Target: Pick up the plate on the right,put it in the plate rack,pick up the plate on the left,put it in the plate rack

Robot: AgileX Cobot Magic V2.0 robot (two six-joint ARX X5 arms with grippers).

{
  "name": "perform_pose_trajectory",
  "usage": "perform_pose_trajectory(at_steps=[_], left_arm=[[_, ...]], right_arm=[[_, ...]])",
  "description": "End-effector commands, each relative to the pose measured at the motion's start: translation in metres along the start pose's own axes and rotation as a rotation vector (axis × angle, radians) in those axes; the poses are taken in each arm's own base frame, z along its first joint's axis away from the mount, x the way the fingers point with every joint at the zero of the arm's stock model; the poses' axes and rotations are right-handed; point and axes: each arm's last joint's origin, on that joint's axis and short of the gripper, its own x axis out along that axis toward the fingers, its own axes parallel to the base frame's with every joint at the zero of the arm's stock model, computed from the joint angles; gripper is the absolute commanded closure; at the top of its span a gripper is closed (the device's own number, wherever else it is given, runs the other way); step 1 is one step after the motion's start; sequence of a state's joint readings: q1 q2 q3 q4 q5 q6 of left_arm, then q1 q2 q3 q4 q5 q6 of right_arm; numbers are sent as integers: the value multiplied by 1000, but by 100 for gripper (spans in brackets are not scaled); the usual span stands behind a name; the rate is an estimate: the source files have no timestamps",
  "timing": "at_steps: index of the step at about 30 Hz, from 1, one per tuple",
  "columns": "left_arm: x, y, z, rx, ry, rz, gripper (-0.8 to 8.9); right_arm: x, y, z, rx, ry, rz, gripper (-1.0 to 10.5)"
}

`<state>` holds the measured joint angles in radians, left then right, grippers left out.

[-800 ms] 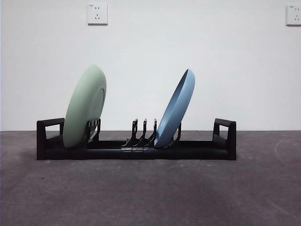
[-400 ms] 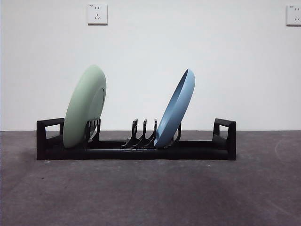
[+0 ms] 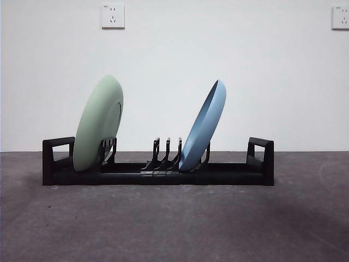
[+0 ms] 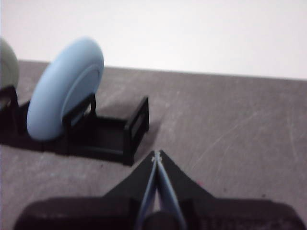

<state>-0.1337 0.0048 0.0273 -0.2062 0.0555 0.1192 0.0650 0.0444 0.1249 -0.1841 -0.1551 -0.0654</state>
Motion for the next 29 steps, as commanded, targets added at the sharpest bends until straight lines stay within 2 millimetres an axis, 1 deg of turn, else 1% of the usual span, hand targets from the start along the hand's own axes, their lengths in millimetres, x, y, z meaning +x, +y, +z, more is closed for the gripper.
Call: perform_pose_trajectory(at_steps=[1,6,16,29], left_arm=[[1,0,-4,-7,9,3,817],[1,0,-4,-8,9,3,817],[1,0,-4,-7,9,3,817],[1,0,-4,-7,9,3,817]], right_arm=[[3,1,-15,27,2,2,942],[8,1,-35,59,62,6,942],[8,1,-36,28,66,2,943],[8,1,-35,34,60,-1,943]])
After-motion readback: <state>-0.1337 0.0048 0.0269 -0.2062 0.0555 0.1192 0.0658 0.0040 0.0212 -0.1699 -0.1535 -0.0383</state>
